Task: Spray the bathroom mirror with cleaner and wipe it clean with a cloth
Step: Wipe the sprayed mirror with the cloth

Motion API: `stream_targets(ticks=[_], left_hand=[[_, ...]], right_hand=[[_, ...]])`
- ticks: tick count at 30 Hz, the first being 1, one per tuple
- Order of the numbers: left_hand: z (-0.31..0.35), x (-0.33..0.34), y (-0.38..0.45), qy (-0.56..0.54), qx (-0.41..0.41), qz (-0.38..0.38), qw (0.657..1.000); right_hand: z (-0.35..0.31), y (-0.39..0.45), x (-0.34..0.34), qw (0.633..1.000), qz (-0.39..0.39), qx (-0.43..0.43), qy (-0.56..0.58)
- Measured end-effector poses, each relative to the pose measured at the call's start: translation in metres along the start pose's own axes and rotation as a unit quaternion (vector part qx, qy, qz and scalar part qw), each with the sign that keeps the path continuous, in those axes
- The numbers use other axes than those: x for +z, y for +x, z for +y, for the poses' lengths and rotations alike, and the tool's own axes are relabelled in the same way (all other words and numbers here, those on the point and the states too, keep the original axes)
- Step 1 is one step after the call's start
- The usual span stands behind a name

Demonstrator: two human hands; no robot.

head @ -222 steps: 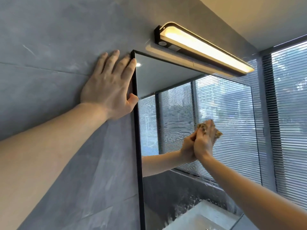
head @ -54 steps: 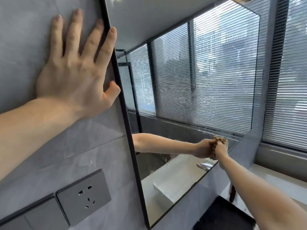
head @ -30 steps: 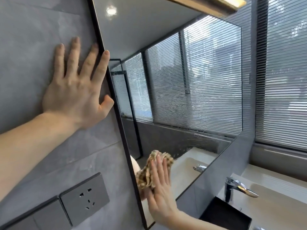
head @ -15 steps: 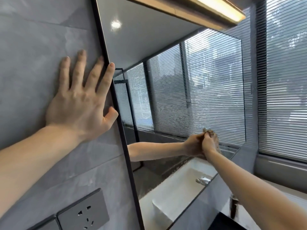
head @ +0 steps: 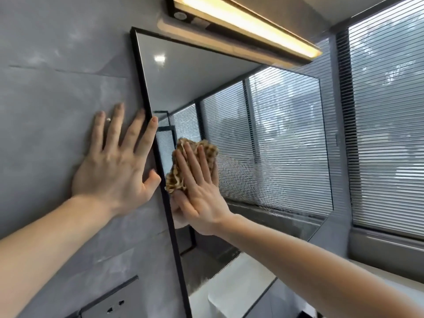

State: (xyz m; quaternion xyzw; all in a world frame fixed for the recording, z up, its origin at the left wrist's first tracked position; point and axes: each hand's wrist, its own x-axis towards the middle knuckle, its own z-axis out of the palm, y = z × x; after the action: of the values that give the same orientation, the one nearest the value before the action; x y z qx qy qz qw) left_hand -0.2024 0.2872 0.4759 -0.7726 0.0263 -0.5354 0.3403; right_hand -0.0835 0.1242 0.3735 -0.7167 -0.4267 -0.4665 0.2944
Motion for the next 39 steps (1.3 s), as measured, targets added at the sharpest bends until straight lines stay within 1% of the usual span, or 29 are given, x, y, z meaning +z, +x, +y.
stream_targets(ticks=[2, 3, 4, 5, 7, 8, 10, 11, 13, 15, 17, 18, 19, 20, 21, 23, 25, 27, 29, 31, 32, 35, 37, 39], left_hand=[[0.0, 0.0, 0.0, -0.001, 0.001, 0.0, 1.0], [0.0, 0.001, 0.0, -0.001, 0.0, -0.001, 1.0], [0.0, 0.001, 0.0, 0.001, -0.001, -0.002, 1.0], [0.0, 0.002, 0.0, 0.004, -0.001, -0.001, 1.0], [-0.001, 0.002, 0.0, 0.006, -0.001, -0.002, 1.0], [-0.001, 0.002, 0.0, 0.006, 0.0, -0.003, 1.0], [0.0, 0.002, 0.001, 0.009, -0.001, -0.005, 1.0], [0.0, 0.002, 0.001, 0.01, -0.001, -0.007, 1.0], [0.0, 0.002, 0.001, 0.012, -0.002, -0.009, 1.0], [0.0, 0.002, 0.001, 0.013, -0.001, -0.011, 1.0], [0.0, 0.002, 0.001, 0.013, -0.001, -0.011, 1.0], [0.0, 0.003, 0.002, 0.012, -0.001, -0.011, 1.0], [0.0, 0.003, 0.002, 0.01, 0.0, -0.01, 1.0], [0.0, 0.003, 0.002, 0.006, 0.001, -0.008, 1.0], [0.0, 0.003, 0.002, 0.004, 0.001, -0.006, 1.0], [0.0, 0.003, 0.001, 0.003, 0.001, -0.003, 1.0], [0.0, 0.002, 0.001, 0.0, 0.0, -0.002, 1.0], [0.0, 0.001, 0.001, -0.005, 0.001, -0.001, 1.0], [0.0, 0.0, 0.001, -0.007, 0.004, -0.002, 1.0], [0.0, 0.0, 0.0, -0.002, 0.007, -0.004, 1.0], [-0.001, 0.0, 0.0, 0.0, 0.008, -0.004, 1.0], [-0.002, 0.0, 0.0, -0.003, 0.006, -0.005, 1.0], [-0.002, 0.001, 0.0, -0.005, 0.005, -0.007, 1.0], [-0.002, 0.003, 0.0, -0.006, 0.005, -0.01, 1.0]], right_hand=[[0.017, 0.011, -0.006, 0.999, 0.032, -0.031, -0.019], [0.034, 0.016, -0.005, 0.998, 0.054, -0.025, -0.024], [0.052, 0.019, -0.007, 0.997, 0.075, 0.0, -0.026], [0.075, 0.022, -0.008, 0.994, 0.098, 0.045, -0.024], [0.125, 0.022, -0.014, 0.976, 0.131, 0.174, -0.003], [0.147, 0.02, -0.019, 0.959, 0.133, 0.251, 0.016], [0.195, 0.002, -0.027, 0.911, 0.116, 0.392, 0.053], [0.213, -0.008, -0.03, 0.882, 0.112, 0.452, 0.073], [0.234, -0.024, -0.033, 0.829, 0.102, 0.542, 0.092], [0.243, -0.026, -0.026, 0.791, 0.099, 0.596, 0.098], [0.266, -0.011, -0.013, 0.776, 0.129, 0.607, 0.113], [0.26, 0.003, -0.011, 0.775, 0.117, 0.61, 0.113], [0.25, 0.02, -0.011, 0.777, 0.13, 0.603, 0.122], [0.226, 0.038, -0.019, 0.796, 0.138, 0.577, 0.119], [0.194, 0.056, -0.031, 0.824, 0.14, 0.538, 0.113], [0.132, 0.089, -0.054, 0.885, 0.141, 0.429, 0.111], [0.088, 0.115, -0.057, 0.93, 0.136, 0.324, 0.106], [0.054, 0.13, -0.056, 0.964, 0.111, 0.218, 0.101], [0.025, 0.138, -0.049, 0.987, 0.075, 0.123, 0.073], [0.0, 0.14, -0.046, 0.998, 0.051, 0.033, 0.036], [-0.006, 0.139, -0.043, 0.999, 0.048, 0.002, 0.023], [0.006, 0.138, -0.044, 0.996, 0.072, -0.045, -0.002], [0.03, 0.143, -0.047, 0.994, 0.102, -0.031, -0.016], [0.06, 0.152, -0.052, 0.99, 0.136, 0.043, -0.011]])
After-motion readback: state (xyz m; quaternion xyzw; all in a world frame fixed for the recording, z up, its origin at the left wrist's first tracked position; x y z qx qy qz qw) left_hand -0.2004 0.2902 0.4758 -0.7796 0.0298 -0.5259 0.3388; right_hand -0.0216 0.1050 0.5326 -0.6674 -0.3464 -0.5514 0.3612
